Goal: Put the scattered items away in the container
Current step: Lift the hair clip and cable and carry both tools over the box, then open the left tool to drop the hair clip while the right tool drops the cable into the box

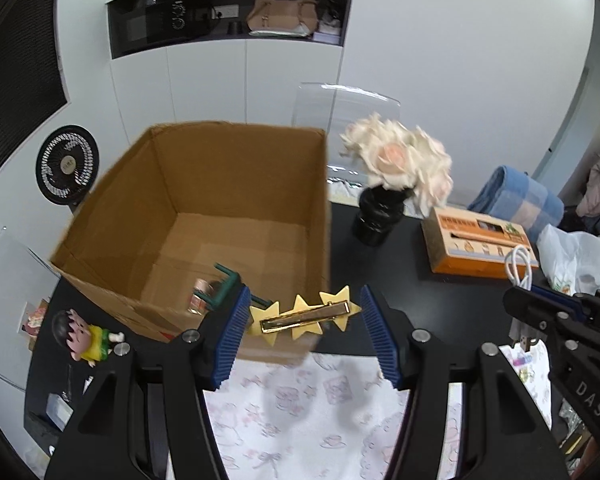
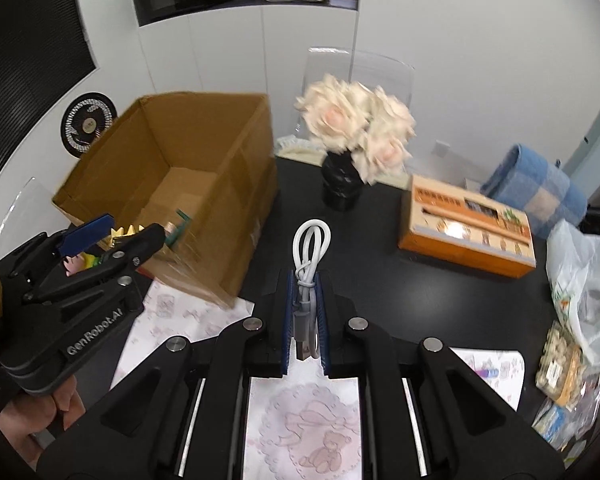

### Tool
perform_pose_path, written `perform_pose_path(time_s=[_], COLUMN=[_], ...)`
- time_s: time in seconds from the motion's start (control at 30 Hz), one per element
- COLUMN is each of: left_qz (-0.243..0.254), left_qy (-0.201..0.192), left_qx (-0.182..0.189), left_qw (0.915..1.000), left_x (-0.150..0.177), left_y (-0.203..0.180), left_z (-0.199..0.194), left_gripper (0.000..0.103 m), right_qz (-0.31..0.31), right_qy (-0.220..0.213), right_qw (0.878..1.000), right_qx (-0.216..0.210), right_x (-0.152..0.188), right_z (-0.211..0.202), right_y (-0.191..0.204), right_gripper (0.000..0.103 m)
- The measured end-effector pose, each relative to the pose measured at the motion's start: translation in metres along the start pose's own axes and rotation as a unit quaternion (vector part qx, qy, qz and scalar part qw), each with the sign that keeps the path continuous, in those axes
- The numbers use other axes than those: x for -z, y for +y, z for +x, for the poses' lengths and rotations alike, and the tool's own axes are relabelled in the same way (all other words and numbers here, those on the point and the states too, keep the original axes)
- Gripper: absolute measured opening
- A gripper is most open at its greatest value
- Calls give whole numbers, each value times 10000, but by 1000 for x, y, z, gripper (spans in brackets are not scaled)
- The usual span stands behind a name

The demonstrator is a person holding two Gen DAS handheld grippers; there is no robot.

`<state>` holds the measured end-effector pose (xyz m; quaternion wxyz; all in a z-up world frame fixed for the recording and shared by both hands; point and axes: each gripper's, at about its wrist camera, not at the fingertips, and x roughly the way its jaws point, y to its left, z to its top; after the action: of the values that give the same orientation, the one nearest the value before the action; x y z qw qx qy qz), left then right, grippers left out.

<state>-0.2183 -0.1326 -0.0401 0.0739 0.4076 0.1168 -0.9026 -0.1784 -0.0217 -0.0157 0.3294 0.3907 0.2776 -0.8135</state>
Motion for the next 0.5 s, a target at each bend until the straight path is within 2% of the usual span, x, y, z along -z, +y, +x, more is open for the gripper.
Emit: perform_pose_path(time_s=[0.2, 0.5], left_qz=[-221, -567], left_qy=[-129, -109], left_qx=[-112, -207], left_qw=[9996, 9981], left_x=[-19, -42], left_y=[33, 78], left_z=[-2, 8], left_gripper=[56, 56], right_qz=[-192, -363], right_qy=[-63, -95], right_qw=[9998, 9989], right_qx=[-78, -286], right_x=[-28, -60], right_z=[8, 26], right_y=[35, 80], right_gripper=[11, 11])
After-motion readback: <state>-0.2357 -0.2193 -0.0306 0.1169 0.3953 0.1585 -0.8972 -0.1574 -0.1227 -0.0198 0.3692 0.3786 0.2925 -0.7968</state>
